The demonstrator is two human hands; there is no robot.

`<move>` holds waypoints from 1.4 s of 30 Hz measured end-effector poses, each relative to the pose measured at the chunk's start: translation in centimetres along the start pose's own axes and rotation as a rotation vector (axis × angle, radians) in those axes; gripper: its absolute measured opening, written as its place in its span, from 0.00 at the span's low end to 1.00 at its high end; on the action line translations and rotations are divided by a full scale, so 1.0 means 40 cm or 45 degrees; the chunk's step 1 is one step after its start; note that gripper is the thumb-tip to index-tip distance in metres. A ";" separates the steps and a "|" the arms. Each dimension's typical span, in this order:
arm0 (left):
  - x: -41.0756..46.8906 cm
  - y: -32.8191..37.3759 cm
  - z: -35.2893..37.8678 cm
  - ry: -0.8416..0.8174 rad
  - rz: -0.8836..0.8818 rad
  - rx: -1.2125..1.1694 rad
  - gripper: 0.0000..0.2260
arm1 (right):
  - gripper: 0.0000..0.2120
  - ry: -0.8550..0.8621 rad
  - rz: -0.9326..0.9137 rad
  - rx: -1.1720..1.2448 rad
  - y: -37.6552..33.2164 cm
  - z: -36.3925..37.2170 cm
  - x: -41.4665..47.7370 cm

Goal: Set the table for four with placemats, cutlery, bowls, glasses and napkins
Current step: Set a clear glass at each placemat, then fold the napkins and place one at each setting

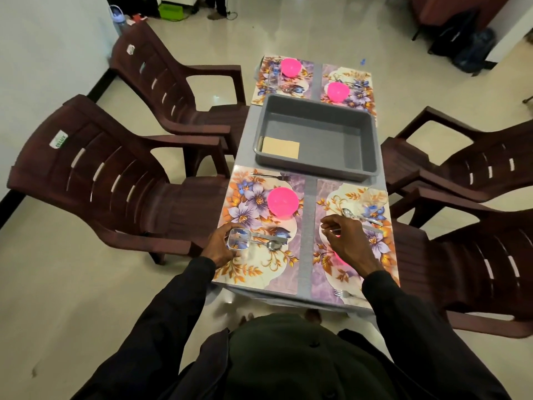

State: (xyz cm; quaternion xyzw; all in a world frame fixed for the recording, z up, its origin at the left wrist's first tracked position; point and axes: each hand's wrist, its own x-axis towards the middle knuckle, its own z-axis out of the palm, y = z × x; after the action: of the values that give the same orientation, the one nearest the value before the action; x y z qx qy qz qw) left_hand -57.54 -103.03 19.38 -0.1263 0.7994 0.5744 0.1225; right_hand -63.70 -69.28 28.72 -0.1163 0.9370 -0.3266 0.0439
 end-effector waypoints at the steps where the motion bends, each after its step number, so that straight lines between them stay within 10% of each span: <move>1: 0.001 0.001 0.001 -0.006 0.007 0.001 0.29 | 0.12 0.000 -0.003 -0.001 0.001 0.000 -0.001; 18: -0.009 0.116 -0.062 -0.055 0.194 0.035 0.33 | 0.13 -0.031 -0.053 0.008 -0.031 0.036 0.039; 42: 0.172 0.308 -0.071 0.088 0.265 -0.074 0.12 | 0.09 0.106 0.123 0.113 -0.028 0.025 0.305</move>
State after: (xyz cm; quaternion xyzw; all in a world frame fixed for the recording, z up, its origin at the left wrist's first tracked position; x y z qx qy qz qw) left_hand -68.35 -102.34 28.86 -0.0658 0.7950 0.6023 0.0308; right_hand -75.15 -73.73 28.55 -0.0551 0.9271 -0.3700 0.0258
